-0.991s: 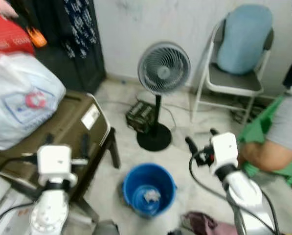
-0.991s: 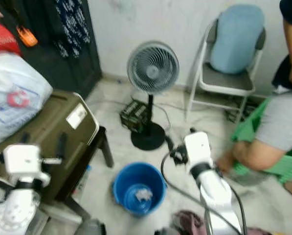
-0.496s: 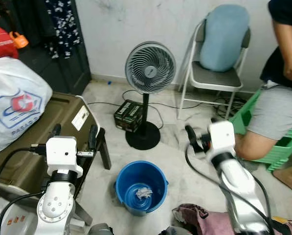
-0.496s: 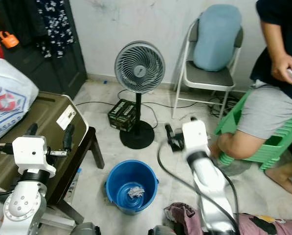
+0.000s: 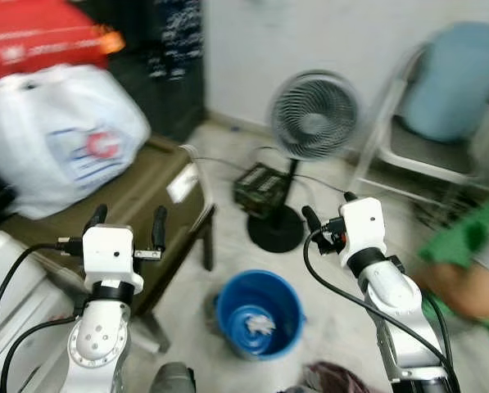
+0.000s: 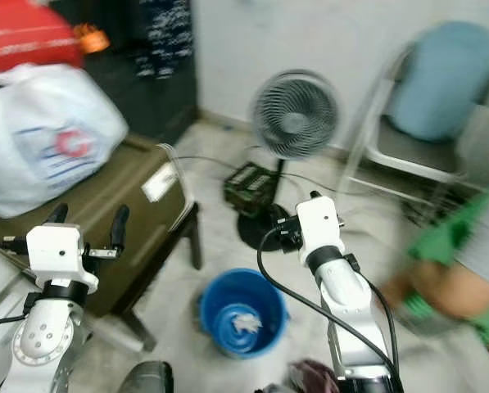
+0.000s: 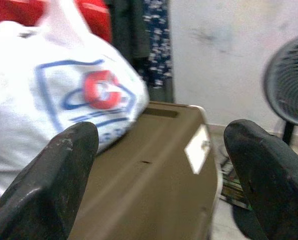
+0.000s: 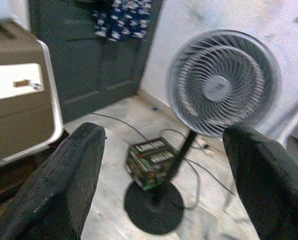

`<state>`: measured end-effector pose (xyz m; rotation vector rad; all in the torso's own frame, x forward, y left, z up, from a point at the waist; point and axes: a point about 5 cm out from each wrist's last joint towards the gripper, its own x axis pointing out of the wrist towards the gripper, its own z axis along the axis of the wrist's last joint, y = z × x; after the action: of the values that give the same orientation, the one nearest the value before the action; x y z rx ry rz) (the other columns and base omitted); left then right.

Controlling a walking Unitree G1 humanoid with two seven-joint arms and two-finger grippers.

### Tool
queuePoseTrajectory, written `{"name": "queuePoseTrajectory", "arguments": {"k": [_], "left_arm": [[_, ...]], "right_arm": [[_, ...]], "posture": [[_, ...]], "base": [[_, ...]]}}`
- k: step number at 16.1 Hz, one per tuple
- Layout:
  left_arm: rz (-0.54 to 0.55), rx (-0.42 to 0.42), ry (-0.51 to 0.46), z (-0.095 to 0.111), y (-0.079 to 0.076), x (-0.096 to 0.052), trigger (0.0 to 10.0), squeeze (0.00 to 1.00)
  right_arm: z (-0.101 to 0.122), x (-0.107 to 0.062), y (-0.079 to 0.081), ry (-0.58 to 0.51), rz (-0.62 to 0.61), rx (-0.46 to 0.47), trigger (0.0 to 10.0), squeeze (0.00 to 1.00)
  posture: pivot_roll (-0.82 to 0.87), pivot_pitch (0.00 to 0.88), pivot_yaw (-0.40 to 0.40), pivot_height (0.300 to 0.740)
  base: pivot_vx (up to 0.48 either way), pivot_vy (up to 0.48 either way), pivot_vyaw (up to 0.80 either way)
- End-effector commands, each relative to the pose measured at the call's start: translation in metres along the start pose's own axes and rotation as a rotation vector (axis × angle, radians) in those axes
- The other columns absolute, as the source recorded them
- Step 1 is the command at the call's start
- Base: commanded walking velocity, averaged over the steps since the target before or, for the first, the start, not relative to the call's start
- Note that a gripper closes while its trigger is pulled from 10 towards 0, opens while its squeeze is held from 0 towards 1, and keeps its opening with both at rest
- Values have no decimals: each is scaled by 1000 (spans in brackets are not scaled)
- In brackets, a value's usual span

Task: Clean up the room

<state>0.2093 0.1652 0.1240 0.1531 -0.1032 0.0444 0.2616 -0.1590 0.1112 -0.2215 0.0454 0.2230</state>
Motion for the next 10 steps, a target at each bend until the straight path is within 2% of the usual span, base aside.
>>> {"name": "queuePoseTrajectory", "arguments": {"k": [1,10], "left_arm": [[5,8,-8,1,-1,3,10000,0],[-18,12,-11,2,-4,5,10000,0]], "right_arm": [[7,0,-3,-21,-2,-7,10000,0],[8,5,0,-33,8,-9,10000,0]], "posture": [[-36,0,-42,740],[-33,0,-41,740]], "base": [[0,0,800],[0,0,800]]}}
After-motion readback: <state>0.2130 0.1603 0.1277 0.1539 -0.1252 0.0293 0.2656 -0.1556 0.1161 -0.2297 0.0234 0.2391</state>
